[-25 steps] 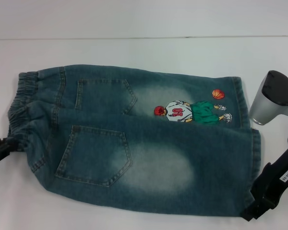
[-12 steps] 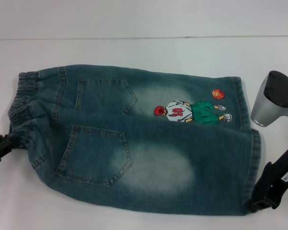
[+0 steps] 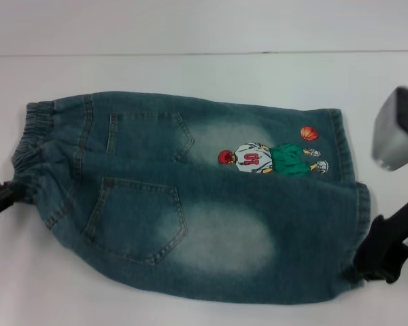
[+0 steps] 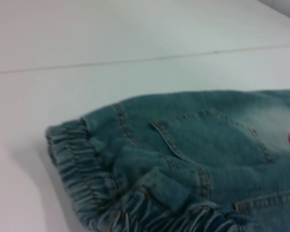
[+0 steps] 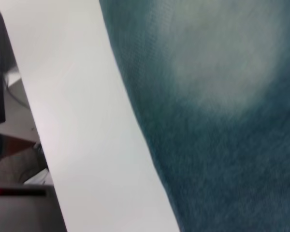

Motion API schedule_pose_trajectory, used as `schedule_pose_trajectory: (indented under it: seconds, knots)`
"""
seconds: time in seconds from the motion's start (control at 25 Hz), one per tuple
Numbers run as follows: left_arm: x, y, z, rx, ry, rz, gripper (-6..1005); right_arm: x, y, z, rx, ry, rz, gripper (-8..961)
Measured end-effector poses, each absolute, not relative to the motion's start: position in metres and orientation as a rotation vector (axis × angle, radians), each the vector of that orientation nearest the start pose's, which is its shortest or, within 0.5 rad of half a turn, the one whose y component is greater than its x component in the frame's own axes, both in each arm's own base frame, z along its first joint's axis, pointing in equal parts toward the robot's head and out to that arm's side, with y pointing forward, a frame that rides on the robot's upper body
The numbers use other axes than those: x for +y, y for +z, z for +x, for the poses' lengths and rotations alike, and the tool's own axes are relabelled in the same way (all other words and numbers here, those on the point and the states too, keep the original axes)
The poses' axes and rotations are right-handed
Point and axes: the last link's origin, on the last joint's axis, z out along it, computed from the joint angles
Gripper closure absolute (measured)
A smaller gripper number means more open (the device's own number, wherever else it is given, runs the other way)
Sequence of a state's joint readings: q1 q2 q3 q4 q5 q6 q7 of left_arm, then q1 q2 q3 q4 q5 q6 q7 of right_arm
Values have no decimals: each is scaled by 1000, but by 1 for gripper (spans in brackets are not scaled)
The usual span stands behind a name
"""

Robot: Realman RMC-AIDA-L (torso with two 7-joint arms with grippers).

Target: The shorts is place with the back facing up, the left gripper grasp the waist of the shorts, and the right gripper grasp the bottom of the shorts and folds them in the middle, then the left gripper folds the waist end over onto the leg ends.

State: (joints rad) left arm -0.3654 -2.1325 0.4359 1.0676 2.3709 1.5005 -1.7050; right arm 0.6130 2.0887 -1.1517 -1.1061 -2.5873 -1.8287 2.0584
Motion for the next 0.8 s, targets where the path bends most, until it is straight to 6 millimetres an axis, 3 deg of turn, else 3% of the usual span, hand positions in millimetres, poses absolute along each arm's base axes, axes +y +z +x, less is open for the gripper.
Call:
schedule_pose_trajectory:
  seconds: [0.36, 0.8]
  knots:
    - [310, 84, -337, -1085, -302, -2258, 910, 330, 45, 228, 641, -149, -2931, 934]
    - [337, 93, -327, -1078, -329, -2127, 887, 362, 54, 246, 716, 50, -2637, 933]
